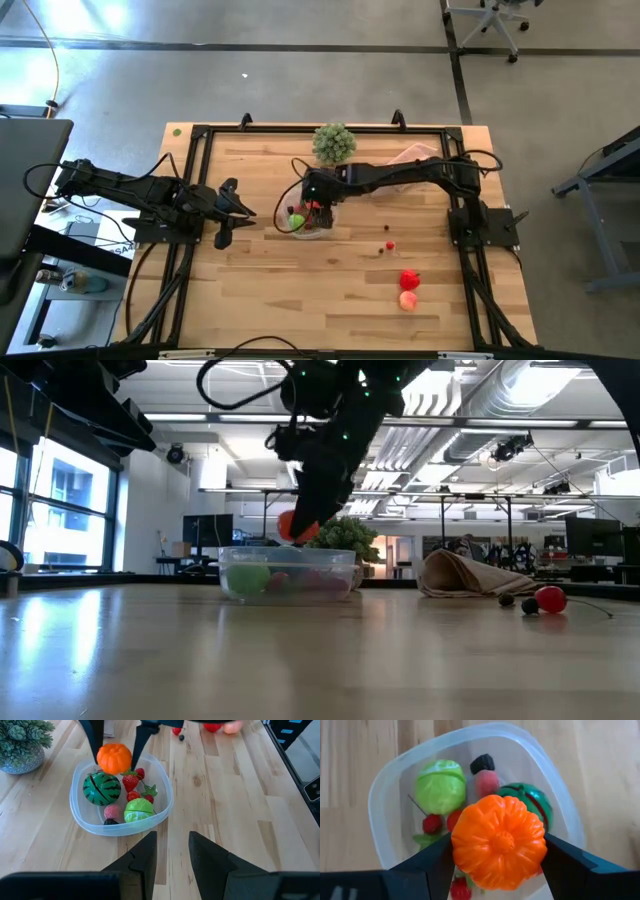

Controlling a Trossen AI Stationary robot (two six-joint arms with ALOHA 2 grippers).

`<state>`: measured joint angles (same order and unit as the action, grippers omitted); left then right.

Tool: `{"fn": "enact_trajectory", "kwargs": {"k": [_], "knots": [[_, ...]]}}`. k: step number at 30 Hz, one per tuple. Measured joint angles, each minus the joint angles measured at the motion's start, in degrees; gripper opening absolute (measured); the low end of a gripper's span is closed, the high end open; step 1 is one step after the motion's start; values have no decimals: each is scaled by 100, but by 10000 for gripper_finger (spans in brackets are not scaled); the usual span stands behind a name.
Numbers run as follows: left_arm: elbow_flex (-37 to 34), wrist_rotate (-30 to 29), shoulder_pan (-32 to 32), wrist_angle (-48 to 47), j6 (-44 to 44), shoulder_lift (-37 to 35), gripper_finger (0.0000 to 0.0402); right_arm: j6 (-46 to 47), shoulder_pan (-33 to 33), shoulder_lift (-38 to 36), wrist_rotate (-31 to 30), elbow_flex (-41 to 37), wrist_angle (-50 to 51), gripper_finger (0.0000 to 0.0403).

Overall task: Pick and placing Produce into tupperware
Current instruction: Put the orange pumpkin into the transparent bin

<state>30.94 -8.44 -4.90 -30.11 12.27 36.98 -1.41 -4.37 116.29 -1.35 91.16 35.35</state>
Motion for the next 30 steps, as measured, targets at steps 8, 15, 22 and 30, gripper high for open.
{"fn": "enact_trajectory", "kwargs": {"k": [8, 15, 22, 30], "knots": [[0, -1, 0, 0, 1, -1, 101, 73, 64, -2, 210, -563, -507, 238], [0, 1, -1, 0, 2, 1, 101, 96, 114, 0, 187, -585, -607, 238], [0, 1, 0, -1, 2, -1, 101, 154, 112, 0, 209, -571, -659, 241], [0, 1, -1, 0, 2, -1, 101, 293, 112, 0, 112, -571, -658, 269]]}}
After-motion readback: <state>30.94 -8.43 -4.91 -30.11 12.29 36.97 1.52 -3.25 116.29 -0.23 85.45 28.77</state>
